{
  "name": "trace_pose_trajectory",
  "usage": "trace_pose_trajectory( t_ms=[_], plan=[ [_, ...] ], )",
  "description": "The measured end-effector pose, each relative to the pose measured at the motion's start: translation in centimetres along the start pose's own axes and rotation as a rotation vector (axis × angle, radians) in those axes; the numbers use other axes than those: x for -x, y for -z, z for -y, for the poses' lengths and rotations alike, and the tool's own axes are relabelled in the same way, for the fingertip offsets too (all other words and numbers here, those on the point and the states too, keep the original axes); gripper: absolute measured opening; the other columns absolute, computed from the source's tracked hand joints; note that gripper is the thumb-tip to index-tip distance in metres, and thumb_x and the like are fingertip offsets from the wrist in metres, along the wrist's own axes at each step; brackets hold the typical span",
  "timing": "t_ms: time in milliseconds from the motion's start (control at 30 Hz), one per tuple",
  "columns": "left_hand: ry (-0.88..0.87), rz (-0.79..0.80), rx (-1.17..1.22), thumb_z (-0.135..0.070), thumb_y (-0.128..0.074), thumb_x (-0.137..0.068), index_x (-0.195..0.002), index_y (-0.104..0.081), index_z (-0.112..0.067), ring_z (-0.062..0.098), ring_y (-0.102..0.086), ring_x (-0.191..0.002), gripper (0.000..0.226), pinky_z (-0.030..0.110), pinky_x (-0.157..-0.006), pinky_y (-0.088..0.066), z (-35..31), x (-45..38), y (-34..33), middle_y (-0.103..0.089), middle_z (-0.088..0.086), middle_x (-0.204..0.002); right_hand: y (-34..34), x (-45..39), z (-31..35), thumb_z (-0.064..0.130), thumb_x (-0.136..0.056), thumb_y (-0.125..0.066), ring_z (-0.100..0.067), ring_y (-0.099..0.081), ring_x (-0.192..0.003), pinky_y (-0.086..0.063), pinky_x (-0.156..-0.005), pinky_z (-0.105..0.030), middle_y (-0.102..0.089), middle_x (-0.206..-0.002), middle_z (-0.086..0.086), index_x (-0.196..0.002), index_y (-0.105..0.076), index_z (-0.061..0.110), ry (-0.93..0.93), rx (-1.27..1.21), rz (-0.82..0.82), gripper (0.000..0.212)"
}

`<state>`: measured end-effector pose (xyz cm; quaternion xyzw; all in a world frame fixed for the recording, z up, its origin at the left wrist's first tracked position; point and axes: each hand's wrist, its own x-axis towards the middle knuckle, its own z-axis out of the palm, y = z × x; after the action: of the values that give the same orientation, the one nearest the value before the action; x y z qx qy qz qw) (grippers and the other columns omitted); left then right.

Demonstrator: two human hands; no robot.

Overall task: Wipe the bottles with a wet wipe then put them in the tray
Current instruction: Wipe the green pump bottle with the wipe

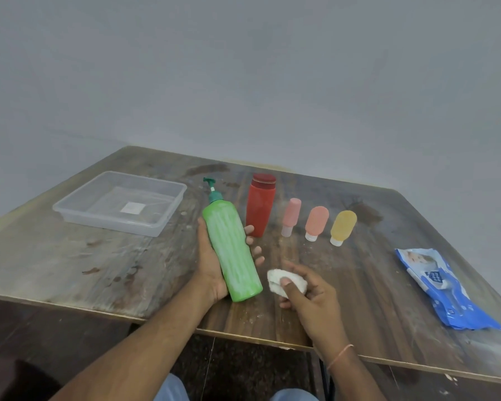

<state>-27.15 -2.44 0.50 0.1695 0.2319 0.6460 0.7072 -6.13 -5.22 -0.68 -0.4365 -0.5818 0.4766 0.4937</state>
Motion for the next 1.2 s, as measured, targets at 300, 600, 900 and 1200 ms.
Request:
trace_pose_trajectory(
  t_ms=[300, 600, 900, 1200],
  plan=[
    [-0.032, 0.035, 0.039, -0.101, -0.038, -0.072, -0.111, -0.071, -0.005, 0.024, -0.054, -0.061, 0.108, 0.038, -0.07, -0.048, 0.2, 0.1, -0.4, -0.058, 0.009, -0.081, -1.8, 0.5, 0.1, 0.008, -0.09, -0.084, -0.01, -0.077, -0.101, -0.062, -0.087, -0.024, -0.082, -0.105, 0.014, -0.108, -0.086, 0.023, 0.255, 0.221, 0.088, 0.024],
    [-0.046, 0.04, 0.001, -0.1, -0.034, -0.077, -0.108, -0.073, -0.006, 0.023, -0.053, -0.062, 0.106, 0.037, -0.068, -0.048, 0.2, 0.1, -0.2, -0.059, 0.008, -0.081, -2.2, 0.4, -0.2, 0.0, -0.089, -0.081, -0.007, -0.07, -0.085, -0.05, -0.068, -0.011, -0.077, -0.09, 0.014, -0.101, -0.086, 0.027, 0.28, 0.26, 0.033, 0.03],
    [-0.063, 0.024, -0.039, -0.098, -0.028, -0.08, -0.107, -0.072, -0.006, 0.023, -0.053, -0.061, 0.106, 0.037, -0.067, -0.048, 0.2, 0.5, -0.6, -0.059, 0.009, -0.08, -2.7, 1.4, -0.2, 0.016, -0.087, -0.082, -0.01, -0.067, -0.078, -0.046, -0.063, -0.011, -0.068, -0.085, 0.011, -0.088, -0.087, 0.029, 0.301, 0.312, -0.028, 0.014],
    [-0.102, 0.006, -0.035, -0.099, -0.029, -0.081, -0.111, -0.07, -0.004, 0.025, -0.056, -0.061, 0.107, 0.037, -0.066, -0.052, 0.4, 0.3, -0.2, -0.06, 0.011, -0.081, -3.5, 2.8, 0.1, 0.022, -0.09, -0.081, -0.005, -0.063, -0.085, -0.051, -0.069, -0.018, -0.058, -0.098, 0.014, -0.113, -0.082, 0.025, 0.626, 0.621, 0.118, 0.023]
  ],
)
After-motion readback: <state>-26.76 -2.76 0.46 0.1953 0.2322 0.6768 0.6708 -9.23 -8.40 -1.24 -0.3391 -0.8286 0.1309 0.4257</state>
